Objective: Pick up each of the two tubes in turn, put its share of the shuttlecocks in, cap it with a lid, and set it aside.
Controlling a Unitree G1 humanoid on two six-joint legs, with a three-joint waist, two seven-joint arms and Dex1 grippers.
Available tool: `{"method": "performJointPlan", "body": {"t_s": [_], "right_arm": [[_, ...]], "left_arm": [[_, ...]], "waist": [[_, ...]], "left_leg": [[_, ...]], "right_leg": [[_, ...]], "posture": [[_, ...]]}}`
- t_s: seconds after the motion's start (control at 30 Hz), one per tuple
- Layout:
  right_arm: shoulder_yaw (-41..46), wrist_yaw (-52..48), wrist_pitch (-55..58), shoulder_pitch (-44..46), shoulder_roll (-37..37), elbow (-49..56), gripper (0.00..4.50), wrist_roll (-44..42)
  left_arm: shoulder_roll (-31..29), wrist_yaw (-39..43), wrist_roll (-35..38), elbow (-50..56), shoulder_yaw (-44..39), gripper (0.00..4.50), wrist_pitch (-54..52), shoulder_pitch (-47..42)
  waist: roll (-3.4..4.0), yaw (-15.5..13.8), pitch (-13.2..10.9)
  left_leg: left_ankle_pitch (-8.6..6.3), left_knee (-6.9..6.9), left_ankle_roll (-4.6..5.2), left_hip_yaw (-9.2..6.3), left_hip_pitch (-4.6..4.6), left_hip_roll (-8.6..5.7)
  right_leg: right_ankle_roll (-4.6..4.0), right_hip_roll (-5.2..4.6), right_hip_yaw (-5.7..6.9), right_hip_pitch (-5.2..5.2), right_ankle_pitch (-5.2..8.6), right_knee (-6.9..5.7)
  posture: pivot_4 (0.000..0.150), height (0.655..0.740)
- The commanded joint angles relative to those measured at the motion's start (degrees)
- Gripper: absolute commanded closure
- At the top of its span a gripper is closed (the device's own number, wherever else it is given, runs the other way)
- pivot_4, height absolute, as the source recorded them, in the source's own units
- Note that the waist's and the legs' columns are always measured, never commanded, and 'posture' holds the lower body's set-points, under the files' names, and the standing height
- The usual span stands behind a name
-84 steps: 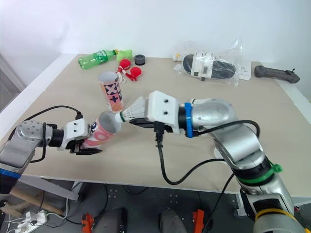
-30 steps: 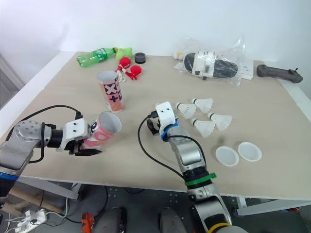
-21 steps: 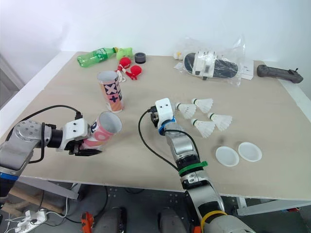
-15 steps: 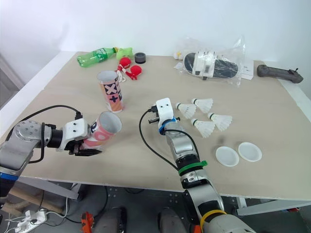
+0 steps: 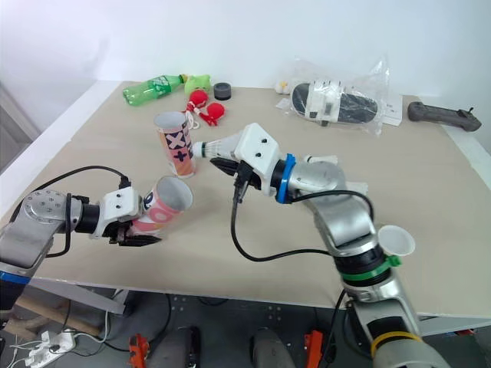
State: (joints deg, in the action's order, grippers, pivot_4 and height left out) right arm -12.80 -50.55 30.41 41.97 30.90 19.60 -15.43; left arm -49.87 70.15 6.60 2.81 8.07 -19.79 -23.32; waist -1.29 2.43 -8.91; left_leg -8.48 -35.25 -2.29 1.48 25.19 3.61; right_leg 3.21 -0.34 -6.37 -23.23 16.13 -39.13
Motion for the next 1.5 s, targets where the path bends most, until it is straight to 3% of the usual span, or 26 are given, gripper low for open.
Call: {"method": "performJointPlan", "body": {"t_s": [0.03, 0.3, 0.5, 0.53, 0.6, 0.7, 0.8, 0.83, 0.87, 1.0, 1.2, 1.33, 1.5], "right_arm": [[-1.4, -3.6, 3.7, 3.1, 1.4, 5.5, 4.46, -2.8], [-10.6, -3.0, 2.5, 5.9, -0.6, 1.9, 4.46, 4.5], [-11.3, -3.8, 2.6, 6.0, -2.0, 2.1, 4.46, 5.0], [-11.1, -4.0, 2.7, 6.0, -2.1, 2.2, 3.81, 4.9], [-10.5, -4.2, 2.9, 6.1, -2.2, 2.7, 3.24, 4.5], [-9.4, -4.1, 3.8, 6.2, -2.3, 3.5, 1.82, 3.6], [-8.3, -4.1, 4.7, 6.2, -2.1, 4.2, 0.88, 2.8], [-6.3, -3.7, 6.1, 5.7, -1.9, 5.1, 0.15, 1.1], [-3.6, -3.2, 7.8, 5.1, -2.0, 6.2, 0.04, -1.2], [16.6, 3.8, 16.5, -5.4, 1.2, 10.8, 0.04, -7.1], [34.8, 8.5, 17.8, -28.1, 5.9, 10.7, 0.04, -6.1], [40.0, 10.1, 14.3, -39.9, 5.4, 10.0, 0.04, -5.6], [39.6, 13.0, 12.4, -44.2, 4.4, 9.9, 0.04, -5.7]], "left_arm": [[1.1, -0.3, -1.1, -1.1, 2.7, 1.49, 0.0, 0.8], [1.5, -0.7, -1.2, -0.8, 2.5, 1.49, -0.2, 1.0], [1.5, -0.9, -1.1, -0.3, 2.2, 1.49, -0.4, 1.6], [1.5, -0.9, -1.1, -0.3, 2.2, 1.49, -0.4, 1.7], [1.5, -1.0, -1.0, -0.2, 2.3, 1.49, -0.4, 1.7], [1.7, -1.1, -1.1, -0.4, 2.5, 1.49, -0.4, 1.6], [1.9, -0.9, -1.1, -0.5, 2.8, 1.49, -0.3, 1.4], [1.9, -0.8, -1.1, -0.6, 2.8, 1.49, -0.2, 1.3], [2.0, -0.8, -1.1, -0.7, 2.9, 1.49, -0.1, 1.1], [3.2, -0.4, -0.3, -0.9, 3.0, 1.49, 0.0, 0.0], [5.3, 1.2, 1.8, -1.0, 3.4, 1.49, -2.0, -2.3], [5.6, 2.5, 0.4, -3.7, 4.7, 1.49, -0.2, -4.4], [6.2, 3.5, -0.2, -5.9, 5.4, 1.49, 1.2, -6.2]], "waist": [[0.00, 0.0, 0.0], [0.00, -0.2, 0.0], [0.00, -0.5, 0.0], [0.00, -0.5, 0.0], [0.00, -0.5, 0.0], [0.00, -0.5, 0.0], [0.00, -0.6, 0.0], [0.00, -0.6, 0.0], [0.00, -0.6, 0.0], [-0.22, -1.6, 0.1], [-0.19, -2.1, 0.1], [-0.22, -2.5, 0.1], [-0.17, -2.2, 0.1]], "left_leg": [[0.00, 0.00, 0.00, 0.04, 0.00, 0.00], [0.00, -0.01, 0.00, 0.08, -0.03, -0.04], [0.00, -0.01, 0.00, 0.07, 0.01, -0.05], [0.00, -0.01, 0.00, 0.07, 0.01, -0.05], [0.00, -0.01, 0.00, 0.07, 0.01, -0.05], [0.00, -0.01, 0.00, 0.07, -0.01, -0.04], [0.00, -0.01, 0.00, 0.07, -0.01, -0.04], [0.00, -0.01, 0.00, 0.07, -0.01, -0.04], [0.00, -0.01, 0.00, 0.07, -0.01, -0.04], [0.00, -0.02, 0.00, 0.09, 0.03, -0.03], [-0.07, 0.08, 0.11, 0.58, 0.28, -0.34], [-0.19, 0.02, 0.36, 0.56, 0.44, -0.50], [-0.19, -0.04, 0.41, 0.42, 0.41, -0.52]], "right_leg": [[-0.03, -0.03, 0.00, -0.02, -0.02, 0.00], [-0.03, -0.16, 0.03, -0.20, -0.01, 0.09], [-0.02, -0.17, 0.07, -0.15, 0.01, 0.09], [-0.02, -0.17, 0.07, -0.14, 0.01, 0.10], [-0.02, -0.17, 0.07, -0.14, 0.01, 0.09], [-0.03, -0.17, 0.09, -0.14, 0.00, 0.09], [-0.03, -0.17, 0.10, -0.14, 0.00, 0.09], [-0.03, -0.17, 0.10, -0.14, 0.01, 0.10], [-0.03, -0.19, 0.10, -0.14, 0.01, 0.10], [-0.02, -0.22, 0.14, -0.12, 0.02, 0.11], [-0.09, -0.98, 0.48, 0.13, 0.31, 0.17], [0.17, -1.02, 0.47, 0.24, 0.50, 0.19], [0.49, -0.96, 0.46, 0.23, 0.55, 0.18]], "posture": [[0.150, 0.7400], [0.150, 0.7400], [0.150, 0.7400], [0.150, 0.7400], [0.150, 0.7400], [0.150, 0.7400], [0.150, 0.7400], [0.150, 0.7400], [0.150, 0.7400], [0.150, 0.7400], [0.150, 0.7400], [0.150, 0.7400], [0.150, 0.7400]]}}
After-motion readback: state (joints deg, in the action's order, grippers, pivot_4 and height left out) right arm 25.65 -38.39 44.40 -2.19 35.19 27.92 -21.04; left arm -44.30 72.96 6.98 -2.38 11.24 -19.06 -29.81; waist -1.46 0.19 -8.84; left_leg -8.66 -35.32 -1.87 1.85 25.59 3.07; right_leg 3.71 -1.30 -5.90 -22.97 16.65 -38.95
